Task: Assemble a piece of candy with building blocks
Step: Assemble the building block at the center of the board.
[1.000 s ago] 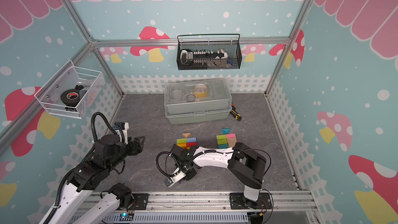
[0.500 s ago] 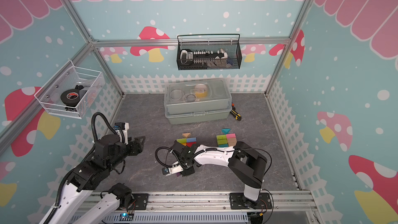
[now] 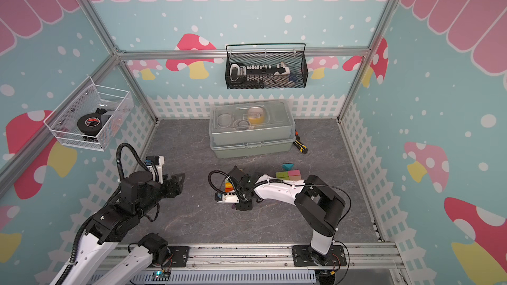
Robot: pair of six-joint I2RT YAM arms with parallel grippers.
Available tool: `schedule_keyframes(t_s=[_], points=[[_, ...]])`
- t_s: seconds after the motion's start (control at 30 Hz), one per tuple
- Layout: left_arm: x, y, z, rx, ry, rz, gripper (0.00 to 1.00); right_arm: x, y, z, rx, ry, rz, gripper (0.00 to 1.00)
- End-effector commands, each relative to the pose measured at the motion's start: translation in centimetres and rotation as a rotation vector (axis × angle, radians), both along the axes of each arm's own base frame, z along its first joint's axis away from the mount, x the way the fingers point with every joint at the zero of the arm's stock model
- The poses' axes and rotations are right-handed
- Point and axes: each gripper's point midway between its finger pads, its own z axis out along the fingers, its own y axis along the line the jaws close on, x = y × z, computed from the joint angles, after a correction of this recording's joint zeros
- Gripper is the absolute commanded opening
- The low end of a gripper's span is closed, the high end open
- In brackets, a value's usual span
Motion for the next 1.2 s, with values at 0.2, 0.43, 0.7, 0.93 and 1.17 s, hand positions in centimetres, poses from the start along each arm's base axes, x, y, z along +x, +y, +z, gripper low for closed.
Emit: schedule_keyframes(t_s=[0.2,0.43,0.7,0.93,1.17], points=[[-0.1,0.1,-0.2,0.002,0.000,0.000,0.73,0.6,0.3,-0.1,-0.003,-0.004,-0.008,0.17],[0.0,0.1,-0.3,0.003,0.004,0.000,0.73,1.4,0.4,-0.3,-0.020,-0.039,-0.014,0.19],[0.0,0.1,-0.3,0.004,0.004,0.001,0.72,2.1,0.8,-0.4,-0.016,-0.052,-0.024,0.19],[0.0,0.1,-0.3,0.003,0.005,-0.001,0.72,2.2,0.7,-0.4,-0.016,-0.060,-0.037,0.20],[-0.1,0.1,-0.2,0.002,0.001,0.001,0.73,2.4,0.6,-0.3,-0.011,-0.061,-0.048,0.22]])
